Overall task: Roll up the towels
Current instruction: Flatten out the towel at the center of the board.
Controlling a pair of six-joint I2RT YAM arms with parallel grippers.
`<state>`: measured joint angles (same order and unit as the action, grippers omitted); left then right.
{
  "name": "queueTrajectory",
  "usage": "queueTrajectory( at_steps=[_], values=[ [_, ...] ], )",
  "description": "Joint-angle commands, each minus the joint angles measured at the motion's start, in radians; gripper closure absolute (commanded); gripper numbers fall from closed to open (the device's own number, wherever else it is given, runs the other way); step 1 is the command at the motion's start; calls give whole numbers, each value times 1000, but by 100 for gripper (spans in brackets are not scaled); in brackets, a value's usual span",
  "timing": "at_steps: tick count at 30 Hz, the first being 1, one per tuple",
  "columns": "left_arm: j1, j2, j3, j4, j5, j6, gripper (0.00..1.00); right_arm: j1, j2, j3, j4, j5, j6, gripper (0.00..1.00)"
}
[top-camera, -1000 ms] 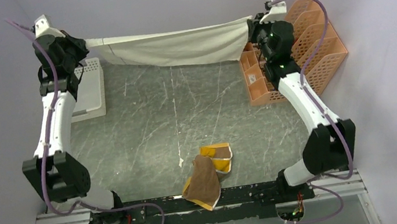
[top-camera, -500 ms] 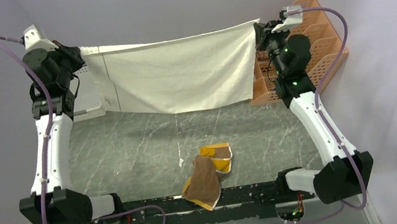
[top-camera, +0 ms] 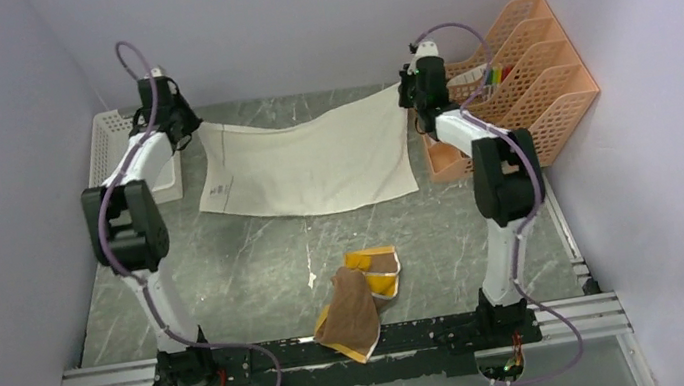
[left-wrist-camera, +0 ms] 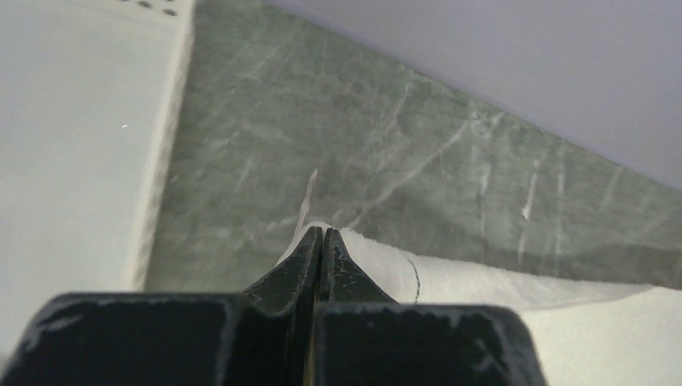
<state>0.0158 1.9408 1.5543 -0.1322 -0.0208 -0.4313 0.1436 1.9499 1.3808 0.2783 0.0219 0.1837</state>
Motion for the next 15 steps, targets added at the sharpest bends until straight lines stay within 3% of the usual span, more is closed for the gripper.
queueTrajectory(
  at_steps=[1,7,11,15],
  values=[
    [-14,223,274,-48,-55,26,93,-3,209,251,-36,30,-47,100],
    [-12,449,615,-111,-118,67,93,-3,465,603,-141,31,-89,100],
    [-9,499,658,-37,-102,113,93,-3,548,726,-162,35,-115,100],
    [-4,537,670,40,-81,113,93,-4,574,740,-124,45,-141,100]
  ],
)
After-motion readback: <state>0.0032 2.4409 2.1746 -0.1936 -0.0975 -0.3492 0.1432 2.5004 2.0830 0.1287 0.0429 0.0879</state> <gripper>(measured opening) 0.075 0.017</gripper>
